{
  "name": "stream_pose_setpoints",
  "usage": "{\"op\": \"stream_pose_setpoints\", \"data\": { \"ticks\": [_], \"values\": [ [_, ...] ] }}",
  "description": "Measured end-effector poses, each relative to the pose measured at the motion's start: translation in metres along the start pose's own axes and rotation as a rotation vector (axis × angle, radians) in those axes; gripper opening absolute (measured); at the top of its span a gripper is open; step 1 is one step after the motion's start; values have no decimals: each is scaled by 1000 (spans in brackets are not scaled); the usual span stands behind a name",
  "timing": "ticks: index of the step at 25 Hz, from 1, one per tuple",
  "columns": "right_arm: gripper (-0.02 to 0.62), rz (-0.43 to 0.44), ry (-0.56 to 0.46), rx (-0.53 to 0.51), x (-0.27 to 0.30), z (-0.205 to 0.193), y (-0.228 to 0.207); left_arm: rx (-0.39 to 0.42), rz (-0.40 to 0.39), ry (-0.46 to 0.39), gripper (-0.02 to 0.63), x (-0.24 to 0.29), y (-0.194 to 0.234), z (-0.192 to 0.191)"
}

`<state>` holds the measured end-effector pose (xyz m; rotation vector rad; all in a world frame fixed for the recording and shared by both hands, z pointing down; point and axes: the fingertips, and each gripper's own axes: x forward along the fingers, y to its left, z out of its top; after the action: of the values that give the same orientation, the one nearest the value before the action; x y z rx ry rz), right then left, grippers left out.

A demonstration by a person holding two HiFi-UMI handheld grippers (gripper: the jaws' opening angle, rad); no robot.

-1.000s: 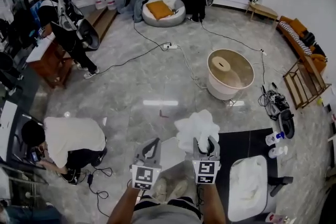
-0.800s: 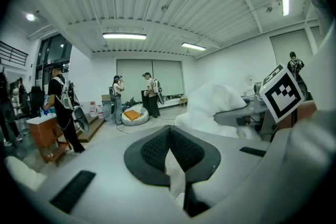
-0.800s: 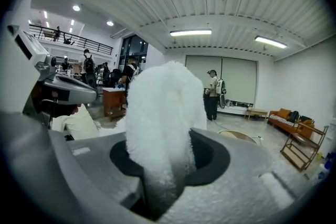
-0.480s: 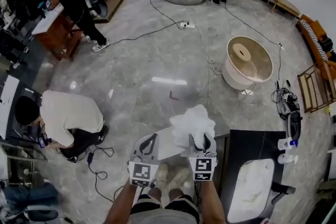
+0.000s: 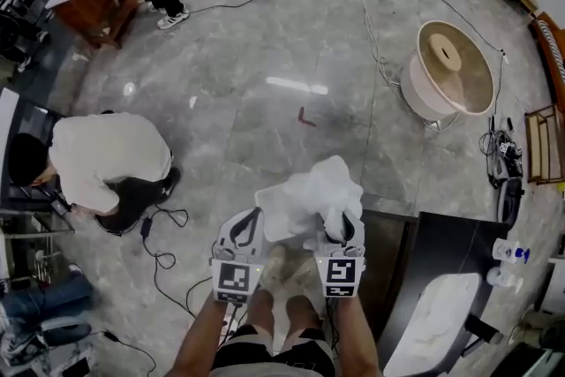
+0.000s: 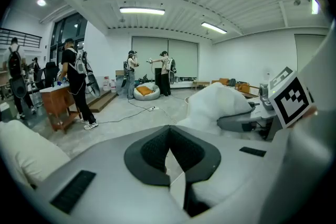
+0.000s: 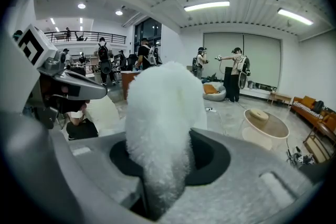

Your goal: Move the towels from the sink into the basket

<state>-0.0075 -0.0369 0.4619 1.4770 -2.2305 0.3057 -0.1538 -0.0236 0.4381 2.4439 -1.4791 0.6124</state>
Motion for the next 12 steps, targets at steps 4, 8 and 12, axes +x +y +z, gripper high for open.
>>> {"op": "stream_pose_setpoints", "data": {
  "ticks": [4,8,12],
  "values": [
    [158,22,11,7,40,-42,4,-21,0,27,9,36,8,-51],
    [158,36,42,23,77,-93,10,-10,-14,49,9,68,13,-100],
    [158,50,92,26,107,-151,19,-14,-33,85,9,94,16,-156]
  ]
}}
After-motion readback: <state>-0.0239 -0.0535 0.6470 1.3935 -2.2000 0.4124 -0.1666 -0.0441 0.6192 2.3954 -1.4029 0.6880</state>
